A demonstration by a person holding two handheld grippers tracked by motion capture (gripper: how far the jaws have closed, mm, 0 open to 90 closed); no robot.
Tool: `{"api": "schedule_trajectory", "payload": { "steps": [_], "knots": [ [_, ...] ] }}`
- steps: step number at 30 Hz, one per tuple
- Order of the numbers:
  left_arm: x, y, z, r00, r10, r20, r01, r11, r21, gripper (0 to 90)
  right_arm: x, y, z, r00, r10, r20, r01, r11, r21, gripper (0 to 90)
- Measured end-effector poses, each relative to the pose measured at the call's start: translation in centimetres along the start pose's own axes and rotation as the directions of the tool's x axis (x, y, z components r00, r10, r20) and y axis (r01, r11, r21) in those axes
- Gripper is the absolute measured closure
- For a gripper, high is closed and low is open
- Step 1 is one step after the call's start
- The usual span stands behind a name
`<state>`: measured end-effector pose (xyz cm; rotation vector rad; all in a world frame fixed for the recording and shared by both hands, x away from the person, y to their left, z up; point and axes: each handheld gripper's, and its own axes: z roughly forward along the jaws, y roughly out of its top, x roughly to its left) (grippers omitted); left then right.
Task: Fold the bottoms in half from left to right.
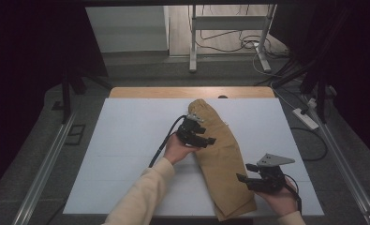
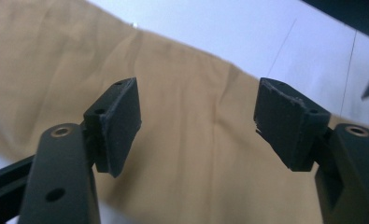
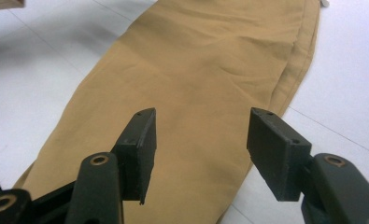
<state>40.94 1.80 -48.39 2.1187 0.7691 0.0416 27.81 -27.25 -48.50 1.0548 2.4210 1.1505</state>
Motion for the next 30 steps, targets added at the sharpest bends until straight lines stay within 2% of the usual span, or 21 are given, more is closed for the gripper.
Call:
{"api": "schedule_trajectory", "payload": {
  "steps": [8,14,18,30],
  "knots": [
    [-0.3,-1.6,-1.3,0.9998,0.019,0.005,-0.019,0.9998,0.009,33.1,-0.8,-0.1,0.7,0.9999,0.003,-0.014,-0.003,1.0,0.012,42.8],
    [-0.8,-3.5,-2.7,0.9997,0.026,-0.004,-0.026,0.9996,0.008,33.2,-1.1,0.0,1.2,0.9999,0.007,-0.013,-0.007,1.0,0.014,42.8],
    [-1.2,-4.6,-3.5,0.9987,0.048,-0.017,-0.048,0.9987,0.018,33.2,-1.2,0.3,1.7,0.9999,0.007,-0.01,-0.007,1.0,0.015,42.8],
    [-1.0,-8.0,-5.7,0.9999,0.005,-0.012,-0.005,0.9999,0.011,33.0,-1.9,1.6,3.6,0.9998,0.015,-0.009,-0.014,1.0,0.026,42.5]
  ]
}}
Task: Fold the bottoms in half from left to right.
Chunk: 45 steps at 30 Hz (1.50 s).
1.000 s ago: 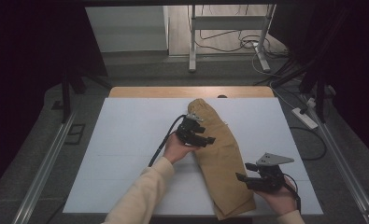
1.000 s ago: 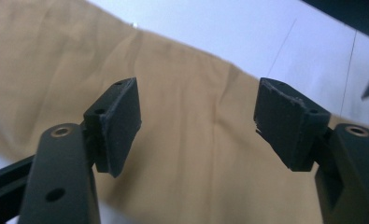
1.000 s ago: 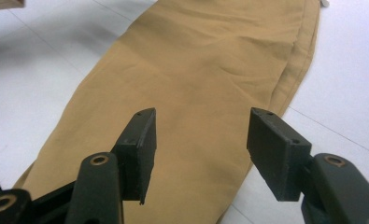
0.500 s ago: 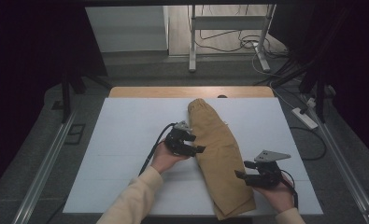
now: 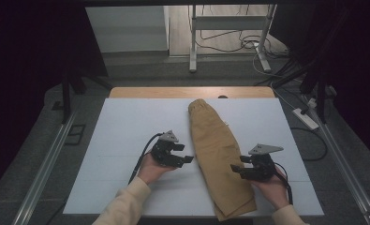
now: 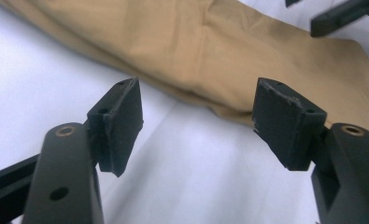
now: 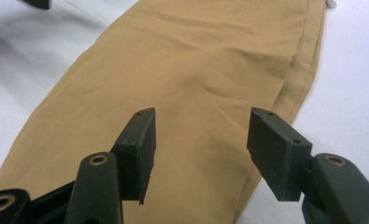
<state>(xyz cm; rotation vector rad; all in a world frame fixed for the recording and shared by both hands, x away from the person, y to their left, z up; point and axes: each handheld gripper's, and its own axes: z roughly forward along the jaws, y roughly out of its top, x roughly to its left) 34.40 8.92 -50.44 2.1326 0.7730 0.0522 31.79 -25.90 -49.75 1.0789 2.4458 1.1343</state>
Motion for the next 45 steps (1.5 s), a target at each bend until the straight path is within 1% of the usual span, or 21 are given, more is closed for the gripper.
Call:
{"api": "schedule_trajectory", "payload": {
  "steps": [4,6,11,13,15,16,19,21,23,25,26,28,29,30,31,33,34,36,39,42,45],
  "knots": [
    [0.0,-1.0,-0.5,0.9999,-0.003,-0.014,0.003,1.0,0.004,33.0,-0.5,0.5,0.7,1.0,0.002,0.009,-0.002,1.0,0.013,42.4],
    [0.1,-1.3,-0.7,0.9999,-0.011,-0.008,0.011,0.9999,0.0,33.0,-0.9,0.8,1.0,0.9999,0.01,0.01,-0.01,1.0,0.011,42.3],
    [0.3,-1.8,-1.1,0.9999,-0.011,-0.004,0.011,0.9999,0.001,33.0,-1.9,1.6,2.0,0.9994,0.028,0.022,-0.029,1.0,0.012,42.3],
    [0.4,-1.8,-1.1,0.9998,-0.018,0.003,0.018,0.9998,-0.004,33.0,-2.3,1.9,2.6,0.9992,0.027,0.03,-0.027,0.999,0.022,41.7],
    [0.5,-1.8,-1.1,0.9998,-0.02,0.005,0.02,0.9998,-0.005,33.0,-2.6,2.2,3.2,0.9985,0.009,0.054,-0.011,0.999,0.036,41.4],
    [0.5,-1.8,-1.0,0.9998,-0.018,0.006,0.018,0.9998,-0.004,33.0,-2.8,2.4,3.5,0.9983,0.008,0.058,-0.01,0.999,0.036,41.4],
    [0.4,-1.8,-1.0,0.9999,-0.011,0.008,0.011,0.9999,0.001,32.9,-3.3,2.9,4.3,0.998,0.009,0.063,-0.011,0.999,0.037,41.7],
    [0.4,-1.8,-0.9,0.9998,-0.016,0.011,0.016,0.9999,-0.001,32.9,-3.7,3.2,4.9,0.9979,0.015,0.064,-0.018,0.999,0.048,41.8],
    [0.5,-1.8,-0.9,0.9997,-0.02,0.011,0.02,0.9998,-0.002,32.9,-4.0,3.5,5.3,0.9973,0.019,0.071,-0.022,0.999,0.05,42.0],
    [0.6,-1.8,-0.9,0.9997,-0.021,0.013,0.021,0.9998,-0.003,32.9,-4.3,3.7,5.6,0.9974,0.026,0.068,-0.029,0.999,0.045,42.7],
    [0.6,-1.8,-0.9,0.9996,-0.024,0.014,0.024,0.9997,-0.003,32.9,-4.5,3.7,5.8,0.9973,0.029,0.068,-0.032,0.998,0.052,43.3],
    [0.6,-1.9,-0.9,0.9996,-0.023,0.015,0.023,0.9997,-0.001,32.9,-4.8,3.6,6.2,0.9976,0.042,0.054,-0.046,0.996,0.075,45.4],
    [0.7,-1.9,-0.9,0.9996,-0.024,0.015,0.024,0.9997,-0.001,32.9,-4.9,3.5,6.3,0.9977,0.05,0.046,-0.053,0.996,0.069,50.0],
    [0.7,-1.9,-0.9,0.9996,-0.025,0.016,0.025,0.9997,-0.001,32.9,-5.0,3.6,6.2,0.998,0.051,0.039,-0.053,0.996,0.072,52.4],
    [0.7,-1.9,-0.9,0.9995,-0.027,0.017,0.027,0.9996,0.0,32.9,-4.9,3.6,6.2,0.9984,0.042,0.039,-0.045,0.996,0.078,55.4],
    [0.7,-1.9,-1.0,0.9995,-0.026,0.017,0.026,0.9996,0.001,32.9,-4.7,3.5,6.2,0.9989,0.009,0.047,-0.013,0.996,0.092,66.8],
    [0.6,-1.8,-1.0,0.9994,-0.028,0.018,0.028,0.9996,0.0,32.9,-4.7,3.5,6.1,0.999,0.002,0.044,-0.006,0.995,0.097,73.0],
    [0.6,-1.8,-1.0,0.9995,-0.026,0.02,0.026,0.9997,0.0,32.9,-4.6,3.5,6.0,0.9985,-0.007,0.053,0.002,0.994,0.105,82.4],
    [0.7,-1.9,-0.9,0.9993,-0.03,0.023,0.03,0.9996,0.002,32.9,-4.4,3.6,5.9,0.9974,-0.035,0.063,0.028,0.994,0.107,86.9],
    [0.8,-1.9,-0.9,0.999,-0.038,0.023,0.038,0.9993,0.002,32.9,-4.3,3.7,5.5,0.9971,-0.038,0.066,0.031,0.994,0.103,87.1],
    [0.9,-1.9,-1.0,0.9991,-0.036,0.023,0.036,0.9993,0.002,32.9,-4.5,3.7,5.2,0.997,-0.033,0.069,0.025,0.994,0.109,87.2]
  ]
}}
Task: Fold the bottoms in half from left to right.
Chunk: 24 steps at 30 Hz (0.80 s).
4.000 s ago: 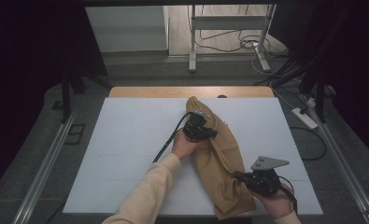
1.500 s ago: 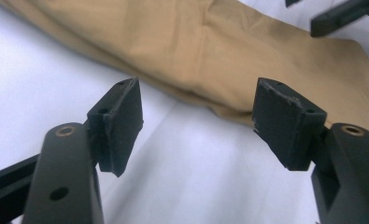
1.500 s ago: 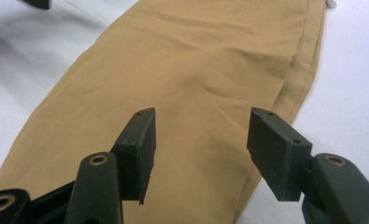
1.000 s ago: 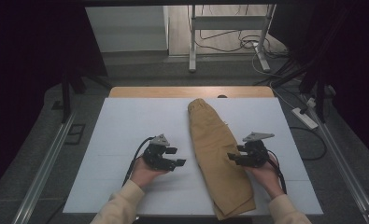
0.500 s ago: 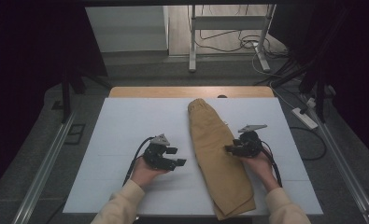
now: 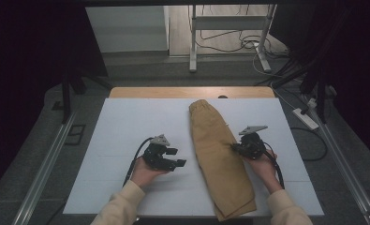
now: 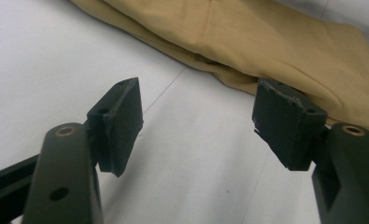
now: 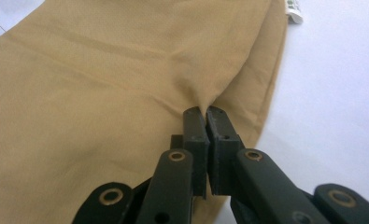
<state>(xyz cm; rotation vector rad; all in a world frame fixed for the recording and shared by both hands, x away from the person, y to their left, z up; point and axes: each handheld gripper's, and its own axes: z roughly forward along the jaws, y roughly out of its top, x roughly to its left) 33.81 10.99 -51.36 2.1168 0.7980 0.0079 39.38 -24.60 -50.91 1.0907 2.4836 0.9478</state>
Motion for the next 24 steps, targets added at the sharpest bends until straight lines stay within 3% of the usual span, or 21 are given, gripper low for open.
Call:
{"api": "schedule_trajectory", "payload": {
  "steps": [12,14,17,19,24],
  "knots": [
    [0.2,-0.1,-0.2,1.0,-0.008,-0.006,0.008,1.0,-0.004,32.9,-0.3,-0.9,-0.8,0.9996,0.021,0.019,-0.022,0.999,0.041,86.4],
    [0.2,-0.1,-0.3,0.9999,-0.009,-0.007,0.009,0.9999,-0.006,32.9,-0.2,-0.8,-0.8,0.9991,0.015,0.038,-0.017,0.999,0.042,78.0],
    [0.4,-0.1,-0.4,0.9998,-0.014,-0.011,0.014,0.9998,-0.013,32.8,0.1,-0.7,-1.0,0.9965,0.005,0.084,-0.007,1.0,0.021,54.9],
    [0.5,-0.1,-0.5,0.9997,-0.018,-0.014,0.017,0.9997,-0.017,32.7,0.5,-0.5,-1.4,0.9973,0.002,0.073,-0.001,1.0,-0.009,51.1],
    [0.7,-0.2,-0.9,0.9995,-0.022,-0.022,0.022,0.9994,-0.027,32.4,2.0,-0.1,-1.9,0.9998,-0.021,-0.003,0.021,0.998,-0.059,47.2]
  ]
}}
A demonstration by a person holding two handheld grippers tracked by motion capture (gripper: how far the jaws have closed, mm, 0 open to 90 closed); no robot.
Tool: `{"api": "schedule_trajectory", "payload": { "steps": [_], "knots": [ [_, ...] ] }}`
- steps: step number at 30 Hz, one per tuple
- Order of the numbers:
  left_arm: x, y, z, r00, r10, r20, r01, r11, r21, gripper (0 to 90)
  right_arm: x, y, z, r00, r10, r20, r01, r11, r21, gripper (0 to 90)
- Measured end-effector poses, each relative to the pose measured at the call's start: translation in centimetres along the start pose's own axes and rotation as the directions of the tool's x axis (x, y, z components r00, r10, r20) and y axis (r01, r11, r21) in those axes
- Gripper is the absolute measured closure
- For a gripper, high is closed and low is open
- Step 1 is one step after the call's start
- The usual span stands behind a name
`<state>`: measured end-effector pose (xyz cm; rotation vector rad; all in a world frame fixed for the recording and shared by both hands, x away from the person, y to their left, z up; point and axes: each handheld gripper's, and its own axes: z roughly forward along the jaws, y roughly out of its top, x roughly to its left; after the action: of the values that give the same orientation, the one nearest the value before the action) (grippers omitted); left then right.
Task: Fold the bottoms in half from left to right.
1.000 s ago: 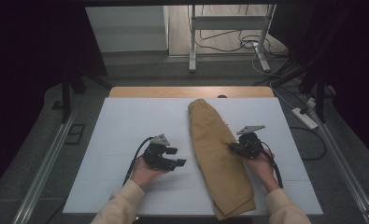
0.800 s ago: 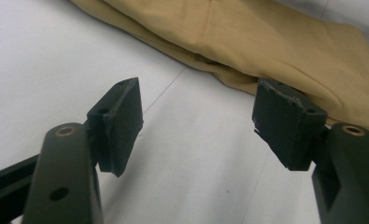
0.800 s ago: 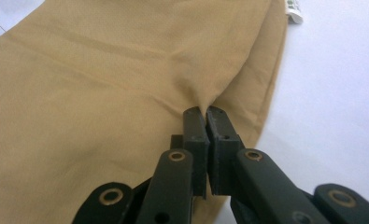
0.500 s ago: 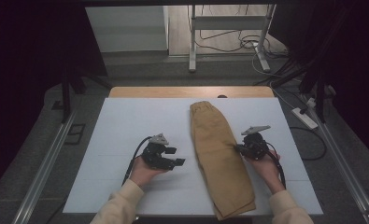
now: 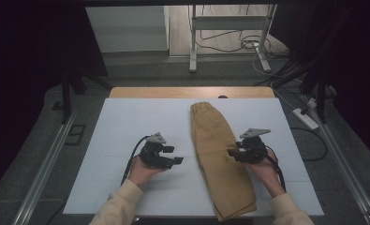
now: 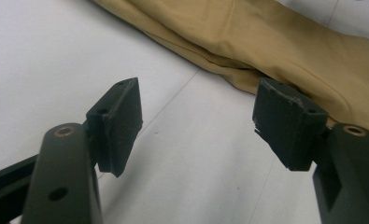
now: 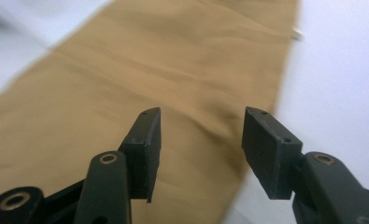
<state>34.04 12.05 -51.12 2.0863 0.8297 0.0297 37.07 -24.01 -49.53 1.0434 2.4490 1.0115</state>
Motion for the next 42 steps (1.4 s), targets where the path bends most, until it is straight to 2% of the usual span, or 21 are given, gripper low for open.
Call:
{"api": "schedule_trajectory", "payload": {
  "steps": [6,10,14,22,30,32,42],
  "knots": [
    [0.3,-0.1,-0.3,1.0,-0.006,-0.005,0.006,1.0,-0.007,32.2,2.0,0.4,0.0,0.9964,-0.029,-0.08,0.028,0.999,-0.015,44.2],
    [0.5,-0.1,-0.4,0.9999,-0.011,-0.005,0.01,0.9999,-0.008,32.2,3.4,0.8,0.1,0.9937,-0.045,-0.102,0.044,0.999,-0.015,42.0],
    [0.4,-0.1,-0.6,0.9999,-0.01,-0.006,0.009,0.9998,-0.015,32.0,4.8,1.0,0.5,0.9885,-0.081,-0.128,0.081,0.997,-0.004,40.8],
    [0.7,-0.2,-0.9,0.9998,-0.015,-0.014,0.015,0.9998,-0.015,31.6,6.5,1.2,0.8,0.9812,-0.093,-0.169,0.094,0.996,-0.005,39.5],
    [1.1,-0.3,-1.0,0.9995,-0.026,-0.019,0.026,0.9996,-0.014,31.5,8.5,0.9,1.3,0.9723,-0.128,-0.195,0.134,0.991,0.017,38.5],
    [1.1,-0.3,-1.1,0.9995,-0.024,-0.02,0.024,0.9997,-0.011,31.5,8.8,0.8,1.3,0.972,-0.139,-0.19,0.146,0.989,0.025,38.4],
    [1.1,-0.3,-1.3,0.9994,-0.023,-0.027,0.022,0.9996,-0.018,31.5,9.6,0.7,1.3,0.9697,-0.149,-0.194,0.157,0.987,0.027,38.0]
  ]
}}
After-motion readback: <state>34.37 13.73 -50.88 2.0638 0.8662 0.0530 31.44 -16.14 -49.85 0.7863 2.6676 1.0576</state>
